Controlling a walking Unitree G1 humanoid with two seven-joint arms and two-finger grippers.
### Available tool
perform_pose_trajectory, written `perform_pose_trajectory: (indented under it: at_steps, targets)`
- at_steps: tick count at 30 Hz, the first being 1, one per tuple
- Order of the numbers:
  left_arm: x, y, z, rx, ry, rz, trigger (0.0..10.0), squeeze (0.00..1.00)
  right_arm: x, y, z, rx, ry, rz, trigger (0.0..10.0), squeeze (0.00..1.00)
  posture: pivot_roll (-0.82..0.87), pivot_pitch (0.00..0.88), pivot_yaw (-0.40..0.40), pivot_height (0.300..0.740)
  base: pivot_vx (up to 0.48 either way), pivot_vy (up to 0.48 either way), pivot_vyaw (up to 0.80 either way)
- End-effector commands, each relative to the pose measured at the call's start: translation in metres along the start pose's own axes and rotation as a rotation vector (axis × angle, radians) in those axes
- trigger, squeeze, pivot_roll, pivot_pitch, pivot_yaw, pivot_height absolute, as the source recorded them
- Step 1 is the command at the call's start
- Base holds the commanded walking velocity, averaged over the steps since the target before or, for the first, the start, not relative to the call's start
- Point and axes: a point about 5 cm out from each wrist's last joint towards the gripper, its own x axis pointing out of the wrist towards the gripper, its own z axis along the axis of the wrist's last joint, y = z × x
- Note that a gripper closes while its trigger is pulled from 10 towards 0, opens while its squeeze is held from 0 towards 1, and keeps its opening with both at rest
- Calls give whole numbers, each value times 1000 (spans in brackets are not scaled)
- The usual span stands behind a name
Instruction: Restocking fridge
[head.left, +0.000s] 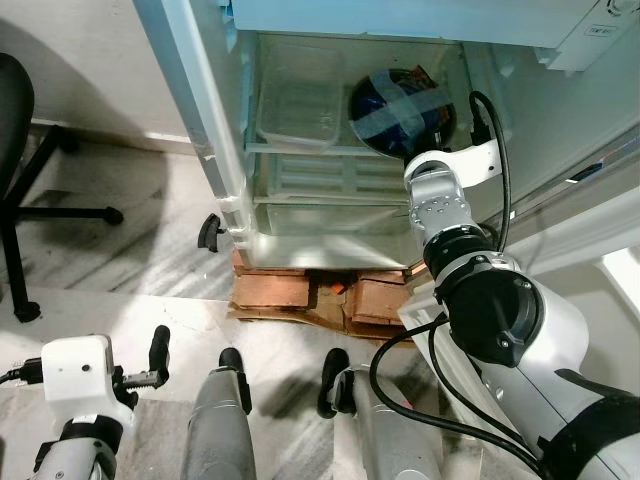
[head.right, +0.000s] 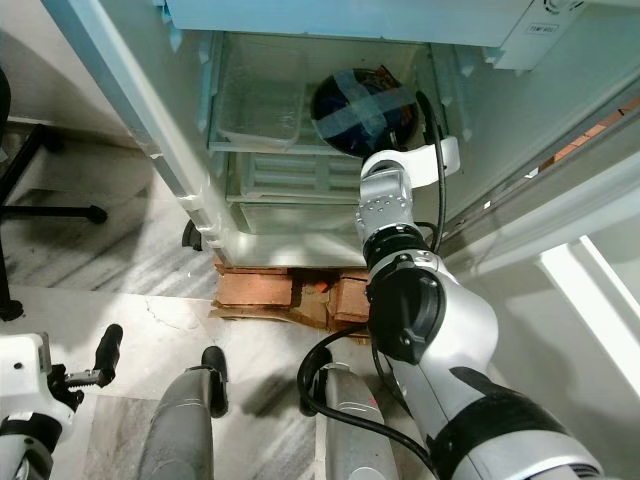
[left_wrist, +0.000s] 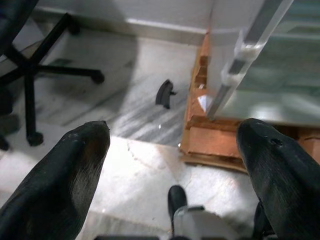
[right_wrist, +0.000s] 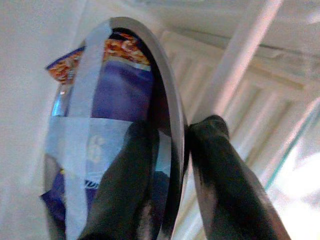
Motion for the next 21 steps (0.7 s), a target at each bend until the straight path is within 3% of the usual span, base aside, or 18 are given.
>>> perform_pose_trajectory:
  at_steps: [1,7,10,12,14,21]
  targets:
    - [0,0,-9,-2,44,9,10000,0,0,4,-4,-7,29,45,10000,1000,299,413,-108,740,0,0,0]
    - [14,-5,-6,-13,18,-6,10000,0,1,-10,1,-182,58,84,10000,1000,257,387,-122,740,0,0,0]
    - [24,-8,-5,-24,-1,-10,10000,0,3,-30,17,-286,43,54,10000,1000,234,359,-127,740,0,0,0]
    - [26,-9,-5,-26,-4,-11,10000,0,3,-32,19,-299,40,52,10000,1000,234,359,-127,740,0,0,0]
    - [33,-12,-3,-27,-20,-27,10000,0,5,-40,36,-349,15,60,10000,1000,213,326,-120,740,0,0,0]
    - [55,-15,1,-25,-53,-50,10000,0,6,-41,52,-410,-8,108,10000,1000,185,270,-106,740,0,0,0]
